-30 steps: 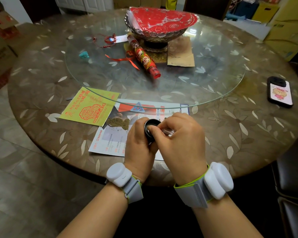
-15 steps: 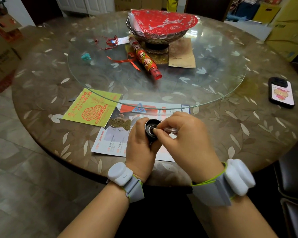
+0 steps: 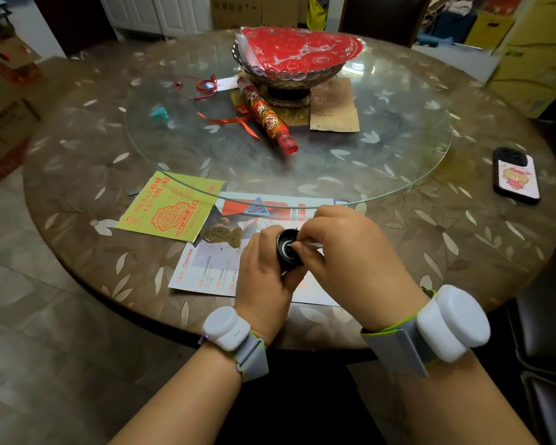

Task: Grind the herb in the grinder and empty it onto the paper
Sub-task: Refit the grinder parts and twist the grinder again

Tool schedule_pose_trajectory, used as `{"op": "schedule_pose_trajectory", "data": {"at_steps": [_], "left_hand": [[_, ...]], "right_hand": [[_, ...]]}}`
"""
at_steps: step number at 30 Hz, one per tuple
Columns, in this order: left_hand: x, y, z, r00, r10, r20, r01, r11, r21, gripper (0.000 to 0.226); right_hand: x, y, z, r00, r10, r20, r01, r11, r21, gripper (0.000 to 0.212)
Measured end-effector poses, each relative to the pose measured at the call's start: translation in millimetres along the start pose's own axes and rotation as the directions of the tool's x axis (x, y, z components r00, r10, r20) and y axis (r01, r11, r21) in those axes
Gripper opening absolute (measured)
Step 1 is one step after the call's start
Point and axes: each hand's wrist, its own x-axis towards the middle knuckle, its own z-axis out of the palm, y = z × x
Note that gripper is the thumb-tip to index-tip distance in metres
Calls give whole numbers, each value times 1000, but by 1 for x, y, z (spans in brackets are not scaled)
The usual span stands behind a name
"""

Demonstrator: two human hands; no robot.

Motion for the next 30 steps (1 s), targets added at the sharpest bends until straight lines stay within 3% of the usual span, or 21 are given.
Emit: {"op": "schedule_pose_trajectory", "data": {"at_steps": [8, 19, 23, 27, 30], "left_hand": [[-1, -3, 1, 1000, 14, 0, -14, 1000, -16, 36], [-2, -4, 3, 1000, 21, -9, -20, 999, 30, 34], [-1, -7, 4, 999, 30, -15, -29, 999, 40, 33], [-2, -11, 6, 1000, 3, -1, -3, 997, 72, 47], [-1, -10, 7, 1000, -8, -9, 9, 998, 55, 41]], "right_hand": [[0, -4, -1, 999, -54, 10, 54, 994, -100, 6], [-4, -11, 4, 993, -45, -110, 29, 989, -144, 19], [-4, -13, 5, 985, -45, -164, 20, 989, -147, 17], [-5, -16, 8, 979, -27, -201, -4, 989, -151, 13], [-5, -16, 13, 979, -18, -204, -10, 990, -138, 13]]}}
